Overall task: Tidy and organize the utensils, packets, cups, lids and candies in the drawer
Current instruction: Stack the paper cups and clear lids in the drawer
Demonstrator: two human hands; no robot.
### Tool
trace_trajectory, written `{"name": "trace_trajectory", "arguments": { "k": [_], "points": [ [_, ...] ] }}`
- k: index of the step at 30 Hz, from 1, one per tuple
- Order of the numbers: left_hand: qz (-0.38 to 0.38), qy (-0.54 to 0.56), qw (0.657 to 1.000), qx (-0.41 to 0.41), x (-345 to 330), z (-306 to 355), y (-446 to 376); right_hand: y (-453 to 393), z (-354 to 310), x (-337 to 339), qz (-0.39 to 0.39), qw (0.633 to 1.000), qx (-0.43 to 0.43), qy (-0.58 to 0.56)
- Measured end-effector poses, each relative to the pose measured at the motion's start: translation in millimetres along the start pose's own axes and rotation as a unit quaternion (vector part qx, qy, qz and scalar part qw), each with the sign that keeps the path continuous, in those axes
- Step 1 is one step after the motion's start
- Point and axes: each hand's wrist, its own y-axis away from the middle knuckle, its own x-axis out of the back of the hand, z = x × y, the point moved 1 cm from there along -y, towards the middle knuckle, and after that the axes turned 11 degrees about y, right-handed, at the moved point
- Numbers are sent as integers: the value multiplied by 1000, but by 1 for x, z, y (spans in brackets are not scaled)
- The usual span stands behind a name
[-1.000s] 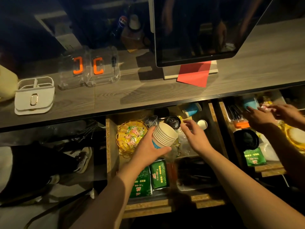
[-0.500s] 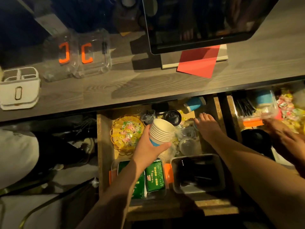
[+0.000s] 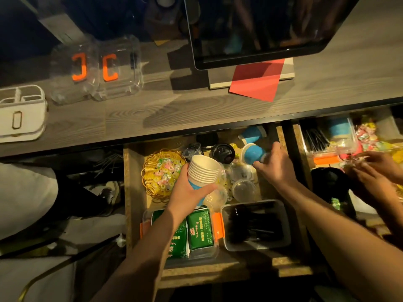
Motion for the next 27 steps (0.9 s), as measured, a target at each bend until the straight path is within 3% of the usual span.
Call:
{"name": "trace_trajectory", "arguments": {
  "k": [1, 3, 6, 7, 8, 12, 16, 20, 24, 27],
  "points": [
    [4, 2, 1000, 0, 1, 3, 2, 10, -8, 6, -33, 991, -89, -93],
    [9, 6, 1000, -7, 3, 10, 8, 32, -23, 12, -107, 924, -187, -317],
    [15, 22, 999, -19, 6, 21, 18, 69, -48, 21, -185, 750, -198, -603],
    [22, 33, 999, -23, 8, 24, 21, 80, -55, 23, -213, 721, -188, -632],
    [28, 44, 998, -27, 10, 25, 24, 91, -62, 27, -249, 714, -170, -632],
    [21, 52, 998, -38, 21, 29, 39, 120, -86, 39, -355, 768, -59, -529],
    [6, 54, 998, -45, 33, 27, 53, 125, -106, 52, -327, 840, 19, -433],
    [1, 62, 997, -44, 44, 24, 63, 129, -116, 50, -314, 849, 23, -424],
    [-9, 27, 998, -51, 55, 25, 69, 133, -124, 50, -211, 891, 5, -402],
    [-34, -7, 997, -64, 63, 25, 72, 134, -124, 53, -108, 876, -44, -468]
  ]
}}
